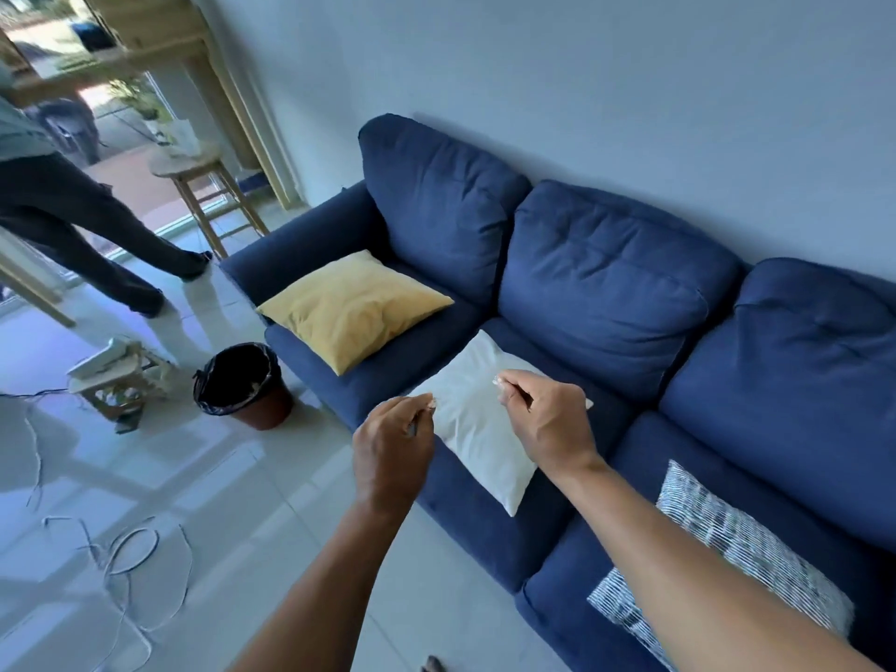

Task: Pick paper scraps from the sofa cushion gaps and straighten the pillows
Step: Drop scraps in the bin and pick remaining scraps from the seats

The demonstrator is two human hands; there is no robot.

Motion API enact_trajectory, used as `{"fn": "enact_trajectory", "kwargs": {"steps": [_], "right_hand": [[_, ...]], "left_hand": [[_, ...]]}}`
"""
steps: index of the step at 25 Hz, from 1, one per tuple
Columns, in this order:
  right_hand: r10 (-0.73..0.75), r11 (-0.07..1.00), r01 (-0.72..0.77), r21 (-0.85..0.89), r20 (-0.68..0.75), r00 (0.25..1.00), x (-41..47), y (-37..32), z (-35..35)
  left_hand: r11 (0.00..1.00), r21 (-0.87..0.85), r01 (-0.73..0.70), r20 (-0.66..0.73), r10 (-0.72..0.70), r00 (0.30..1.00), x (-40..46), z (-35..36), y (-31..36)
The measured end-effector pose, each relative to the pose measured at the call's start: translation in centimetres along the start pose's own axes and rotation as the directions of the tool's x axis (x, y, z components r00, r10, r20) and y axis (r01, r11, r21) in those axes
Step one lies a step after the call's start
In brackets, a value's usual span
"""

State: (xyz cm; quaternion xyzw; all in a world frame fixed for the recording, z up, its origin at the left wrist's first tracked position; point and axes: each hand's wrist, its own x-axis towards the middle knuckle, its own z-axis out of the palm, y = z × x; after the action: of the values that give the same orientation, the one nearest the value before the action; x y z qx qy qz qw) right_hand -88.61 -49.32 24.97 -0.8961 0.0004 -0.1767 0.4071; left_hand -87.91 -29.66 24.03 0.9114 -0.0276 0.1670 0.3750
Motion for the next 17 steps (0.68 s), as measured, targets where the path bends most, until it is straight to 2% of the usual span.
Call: {"fn": "enact_trajectory", "kwargs": {"steps": [8,12,17], "right_hand": [[-0.106,0.985,0.092,0.149,0.09,0.99,3.4,-9.9,13.4],[-0.24,0.959,0.215,0.183,0.128,0.962,5.7,-13.5,18.7],[-0.317,0.938,0.264,0.225,0.241,0.917,11.3,-16.2,25.4]], "left_hand": [[0.994,0.059,0.088,-0.157,-0.078,0.985,3.3,-9.0,-10.7],[0.979,0.09,0.182,-0.251,-0.155,0.955,5.2,-12.0,-15.0],[0.955,0.127,0.268,-0.337,-0.212,0.917,9.8,-14.1,-18.6]]}}
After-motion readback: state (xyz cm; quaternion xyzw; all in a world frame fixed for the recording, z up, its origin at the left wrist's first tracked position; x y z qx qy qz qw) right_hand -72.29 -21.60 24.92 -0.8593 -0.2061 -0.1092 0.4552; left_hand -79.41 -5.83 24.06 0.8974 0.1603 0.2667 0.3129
